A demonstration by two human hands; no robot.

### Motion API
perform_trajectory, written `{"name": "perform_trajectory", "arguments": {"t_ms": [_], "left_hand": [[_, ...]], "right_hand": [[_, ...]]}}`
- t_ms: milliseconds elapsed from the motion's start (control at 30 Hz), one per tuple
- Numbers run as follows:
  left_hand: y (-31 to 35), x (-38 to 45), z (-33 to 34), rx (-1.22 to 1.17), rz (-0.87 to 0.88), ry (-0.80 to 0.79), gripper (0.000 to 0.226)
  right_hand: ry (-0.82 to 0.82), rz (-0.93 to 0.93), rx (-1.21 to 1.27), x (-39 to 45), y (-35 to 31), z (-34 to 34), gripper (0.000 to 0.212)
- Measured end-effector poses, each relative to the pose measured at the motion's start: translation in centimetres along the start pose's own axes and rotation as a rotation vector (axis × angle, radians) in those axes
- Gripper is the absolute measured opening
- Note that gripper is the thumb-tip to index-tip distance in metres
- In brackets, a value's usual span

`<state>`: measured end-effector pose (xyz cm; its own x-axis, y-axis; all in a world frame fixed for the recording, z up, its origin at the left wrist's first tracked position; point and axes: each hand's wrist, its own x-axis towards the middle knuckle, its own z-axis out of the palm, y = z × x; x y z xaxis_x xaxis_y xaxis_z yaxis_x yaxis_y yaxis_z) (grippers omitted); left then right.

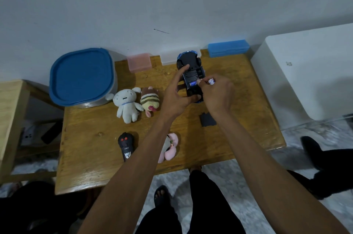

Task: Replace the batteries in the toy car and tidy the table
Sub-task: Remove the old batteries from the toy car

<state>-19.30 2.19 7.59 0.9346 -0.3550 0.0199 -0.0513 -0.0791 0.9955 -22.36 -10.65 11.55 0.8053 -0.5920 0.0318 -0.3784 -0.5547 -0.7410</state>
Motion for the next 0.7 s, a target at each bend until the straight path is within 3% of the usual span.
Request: {"name": "perform_trajectory", "arguments": {"t_ms": [233,700], "left_hand": [[0.1,-0.1,-0.4,-0.013,-0.008,-0.022,0.093],[-0.3,0.1,0.0,-0.026,-0.071,-0.042,0.095]], "right_hand": [[-0.088,0.159,0.312,0.8,1.2,0.5,0.016],[-0.045,-0.026,0.394,0.6,0.4,0.9,0.016]]}}
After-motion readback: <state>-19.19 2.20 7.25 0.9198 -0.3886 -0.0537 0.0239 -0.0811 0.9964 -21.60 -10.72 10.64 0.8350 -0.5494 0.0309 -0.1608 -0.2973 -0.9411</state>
